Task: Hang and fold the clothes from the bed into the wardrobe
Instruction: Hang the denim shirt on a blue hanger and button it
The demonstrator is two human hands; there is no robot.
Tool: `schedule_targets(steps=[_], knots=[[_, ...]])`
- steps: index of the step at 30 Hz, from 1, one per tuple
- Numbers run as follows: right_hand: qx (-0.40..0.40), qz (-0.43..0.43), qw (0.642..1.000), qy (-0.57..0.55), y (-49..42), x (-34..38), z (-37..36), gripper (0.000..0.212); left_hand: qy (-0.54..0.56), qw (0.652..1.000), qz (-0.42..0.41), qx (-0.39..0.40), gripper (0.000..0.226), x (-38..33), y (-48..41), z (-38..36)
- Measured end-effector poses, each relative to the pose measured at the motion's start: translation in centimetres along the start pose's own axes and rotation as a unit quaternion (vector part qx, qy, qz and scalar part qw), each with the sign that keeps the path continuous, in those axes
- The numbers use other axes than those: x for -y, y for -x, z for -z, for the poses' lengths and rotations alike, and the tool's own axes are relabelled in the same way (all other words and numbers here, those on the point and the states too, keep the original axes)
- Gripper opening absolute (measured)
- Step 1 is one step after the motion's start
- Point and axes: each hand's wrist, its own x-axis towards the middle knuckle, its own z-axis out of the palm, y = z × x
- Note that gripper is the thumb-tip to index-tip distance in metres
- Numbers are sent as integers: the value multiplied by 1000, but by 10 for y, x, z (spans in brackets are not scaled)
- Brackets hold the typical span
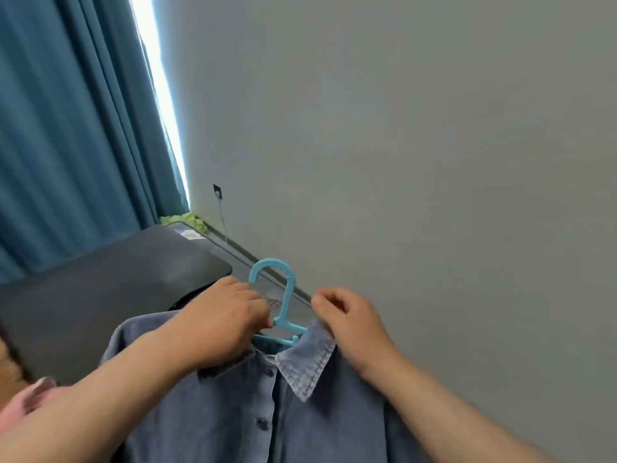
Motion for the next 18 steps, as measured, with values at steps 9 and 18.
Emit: schedule_targets(steps=[9, 18], knots=[[336, -46, 897, 284, -2, 267, 33, 20, -147, 981, 85, -92, 29, -3, 42, 244], [432, 94, 831, 338, 21, 411, 0, 9, -264, 936, 214, -91, 33, -10, 118, 373]])
